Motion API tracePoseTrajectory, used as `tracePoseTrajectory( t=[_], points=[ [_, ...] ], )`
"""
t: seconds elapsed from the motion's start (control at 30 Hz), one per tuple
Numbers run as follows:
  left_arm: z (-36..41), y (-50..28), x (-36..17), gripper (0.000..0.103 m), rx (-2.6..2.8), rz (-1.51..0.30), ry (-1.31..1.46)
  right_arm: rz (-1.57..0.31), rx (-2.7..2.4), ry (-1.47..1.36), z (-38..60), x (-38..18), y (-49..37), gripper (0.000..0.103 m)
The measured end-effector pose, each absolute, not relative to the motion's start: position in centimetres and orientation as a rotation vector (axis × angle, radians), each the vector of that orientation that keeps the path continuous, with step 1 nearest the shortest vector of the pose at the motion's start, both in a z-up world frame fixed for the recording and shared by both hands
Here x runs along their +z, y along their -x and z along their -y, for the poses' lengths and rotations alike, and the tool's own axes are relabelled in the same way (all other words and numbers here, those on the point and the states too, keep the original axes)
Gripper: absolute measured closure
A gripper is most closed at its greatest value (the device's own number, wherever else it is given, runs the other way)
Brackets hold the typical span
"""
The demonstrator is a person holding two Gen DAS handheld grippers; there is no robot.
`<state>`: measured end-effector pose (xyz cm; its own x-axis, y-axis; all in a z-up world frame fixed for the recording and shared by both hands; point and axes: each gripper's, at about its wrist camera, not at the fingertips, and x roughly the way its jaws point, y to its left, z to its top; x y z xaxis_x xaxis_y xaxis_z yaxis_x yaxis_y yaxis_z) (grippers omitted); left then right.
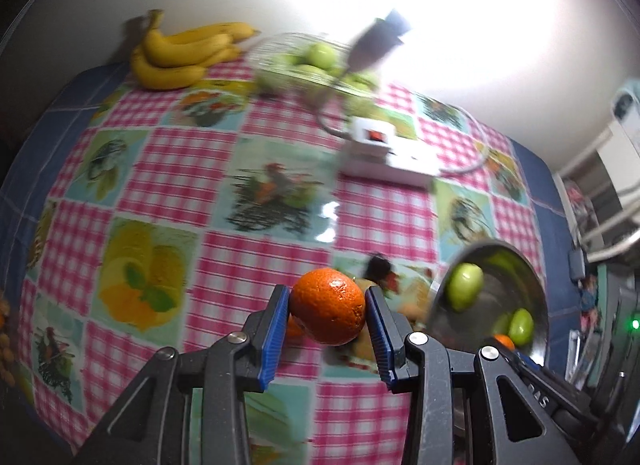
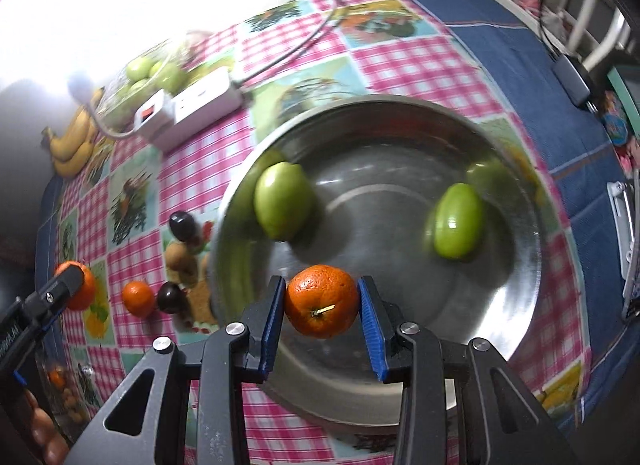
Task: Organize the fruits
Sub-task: 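Carry the tangerine with the left tool while the right tool carries its tangerine into the bowl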
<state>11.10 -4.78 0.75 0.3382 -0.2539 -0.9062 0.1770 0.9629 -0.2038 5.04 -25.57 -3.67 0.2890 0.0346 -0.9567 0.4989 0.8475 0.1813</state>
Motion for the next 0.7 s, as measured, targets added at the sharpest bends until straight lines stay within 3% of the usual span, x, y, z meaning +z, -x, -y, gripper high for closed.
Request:
tracePoseTrajectory(
  t=[0.7],
  points=[
    [17.3, -5.3, -1.8, 0.062, -0.572, -1.252, -0.163, -1.182, -0.457, -0.569, 31.3, -2.0, -0.7, 0.064]
  ],
)
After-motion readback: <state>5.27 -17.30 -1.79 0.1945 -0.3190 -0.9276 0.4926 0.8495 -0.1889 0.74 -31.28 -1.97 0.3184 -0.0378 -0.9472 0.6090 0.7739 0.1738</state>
